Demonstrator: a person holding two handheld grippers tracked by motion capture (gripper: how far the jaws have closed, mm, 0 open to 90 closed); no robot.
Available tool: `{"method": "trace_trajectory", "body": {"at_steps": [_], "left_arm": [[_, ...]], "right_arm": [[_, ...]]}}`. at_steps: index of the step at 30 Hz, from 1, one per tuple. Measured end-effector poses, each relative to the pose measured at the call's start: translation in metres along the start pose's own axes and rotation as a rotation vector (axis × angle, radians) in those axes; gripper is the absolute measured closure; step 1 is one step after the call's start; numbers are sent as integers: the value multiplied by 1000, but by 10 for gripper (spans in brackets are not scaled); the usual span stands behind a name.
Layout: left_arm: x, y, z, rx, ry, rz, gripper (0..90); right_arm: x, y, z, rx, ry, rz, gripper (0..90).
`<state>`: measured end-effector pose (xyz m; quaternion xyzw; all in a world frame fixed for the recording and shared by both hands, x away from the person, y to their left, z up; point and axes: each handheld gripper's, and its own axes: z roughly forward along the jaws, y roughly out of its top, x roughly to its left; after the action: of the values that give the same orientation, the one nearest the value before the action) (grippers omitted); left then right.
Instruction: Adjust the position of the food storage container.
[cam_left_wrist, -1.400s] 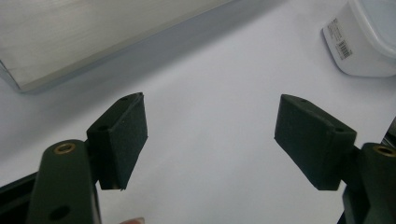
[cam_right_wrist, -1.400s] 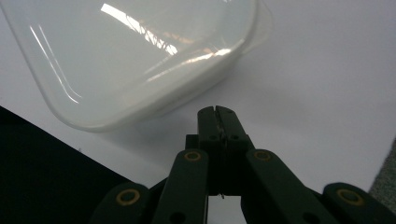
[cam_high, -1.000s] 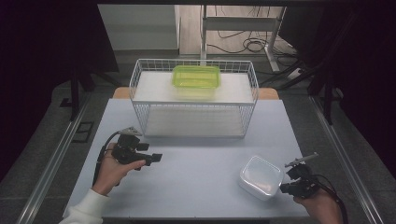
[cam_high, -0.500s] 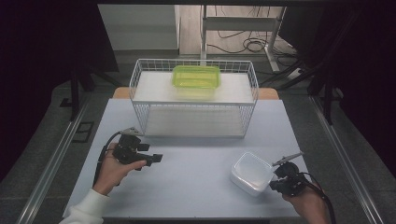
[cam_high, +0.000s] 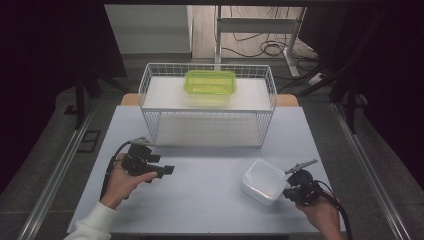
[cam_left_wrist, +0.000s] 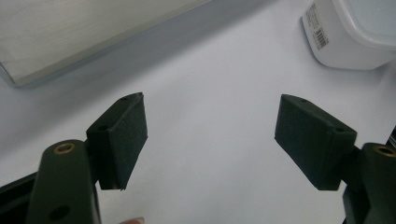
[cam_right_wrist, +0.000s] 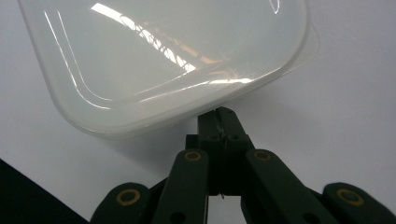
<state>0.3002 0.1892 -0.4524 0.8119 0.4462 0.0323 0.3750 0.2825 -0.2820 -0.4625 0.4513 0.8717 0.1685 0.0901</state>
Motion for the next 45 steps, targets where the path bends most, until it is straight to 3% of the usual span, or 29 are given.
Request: {"method": "trace_trajectory", "body": {"at_steps": [36, 40, 45], "left_arm": [[3, 1, 1, 2, 0, -14, 243], [3, 0, 0, -3, 1, -15, 242], [4, -1, 0, -1, 1, -19, 242]], "right_arm": [[5, 45, 23, -65, -27, -21, 892], [2, 43, 21, -72, -18, -13, 892], [-8, 43, 0, -123, -40, 13, 892]]}}
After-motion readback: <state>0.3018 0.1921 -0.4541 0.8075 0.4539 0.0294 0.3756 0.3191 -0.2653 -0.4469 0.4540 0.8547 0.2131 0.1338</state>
